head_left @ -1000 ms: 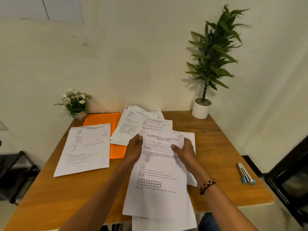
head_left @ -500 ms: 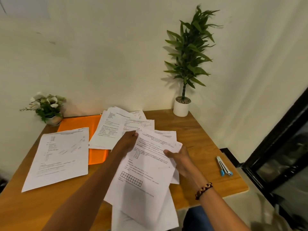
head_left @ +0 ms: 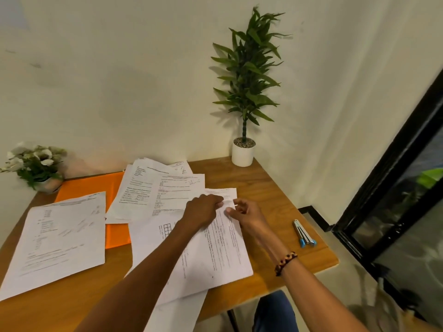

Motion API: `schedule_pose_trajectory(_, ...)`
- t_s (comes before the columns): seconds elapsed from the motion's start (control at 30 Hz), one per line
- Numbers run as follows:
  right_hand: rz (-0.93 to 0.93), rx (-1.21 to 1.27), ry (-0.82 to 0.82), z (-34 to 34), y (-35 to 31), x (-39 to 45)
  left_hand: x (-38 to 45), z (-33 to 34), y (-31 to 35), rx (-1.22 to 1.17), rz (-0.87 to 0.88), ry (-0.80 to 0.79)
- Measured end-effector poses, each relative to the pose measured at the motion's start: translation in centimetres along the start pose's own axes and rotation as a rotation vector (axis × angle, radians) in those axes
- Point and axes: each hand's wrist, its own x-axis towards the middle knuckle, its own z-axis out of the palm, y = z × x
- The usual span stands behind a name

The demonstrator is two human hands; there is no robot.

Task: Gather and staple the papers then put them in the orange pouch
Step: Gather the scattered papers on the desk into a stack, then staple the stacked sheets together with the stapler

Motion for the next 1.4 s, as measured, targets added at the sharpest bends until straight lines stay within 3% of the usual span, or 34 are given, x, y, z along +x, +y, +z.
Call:
schedule_pose_trajectory(0.1, -0.050, 0.026, 0.099, 1.0, 0.9, 0.5, 0.2, 1.0, 1.2, 0.044, 0.034, -0.013)
schedule_pose_trajectory(0.3, 0.036, 0.273, 0.191, 0.6, 2.5, 0.8, 0.6, 2.0, 1.1, 0.086, 0.103, -0.116)
schedule_pose_trajectory(0.37, 0.006, 0.227, 0.242, 0.2, 2.7, 0.8, 0.4, 2.5, 1.3, 0.079, 0.123, -0.132)
schedule_pose_trajectory(0.6, -0.003, 0.119, 0.441, -0.9, 3.6, 0.9, 0.3, 4.4, 2.2, -0.096, 0.164, -0.055)
schedule_pose_trajectory(0.83, 0.057, 0.182, 0.460, -1.6, 4.7, 0.6, 0.4, 6.5, 2.8, -0.212, 0.141, 0.053)
schedule_pose_trajectory(0.97, 0.009, -0.032, 0.333, -3.0, 4.9, 0.9, 0.8, 7.2, 2.7, -0.216, 0.120, 0.024)
schedule_pose_trajectory(1.13, 0.020, -0.617, 0.460, -6.8, 4.7, 1.5, 1.1, 7.7, 2.8, -0.171, 0.152, 0.021)
schedule_pose_trajectory(1.23, 0.127, -0.960, 0.459, -9.0, 4.8, 0.8, 1.3, 7.8, 3.1, -0.152, 0.177, 0.014)
schedule_pose_trajectory(1.4, 0.318, -1.074, 0.468, -9.5, 5.1, -0.8, 1.2, 7.9, 3.4, -0.125, 0.197, 0.022)
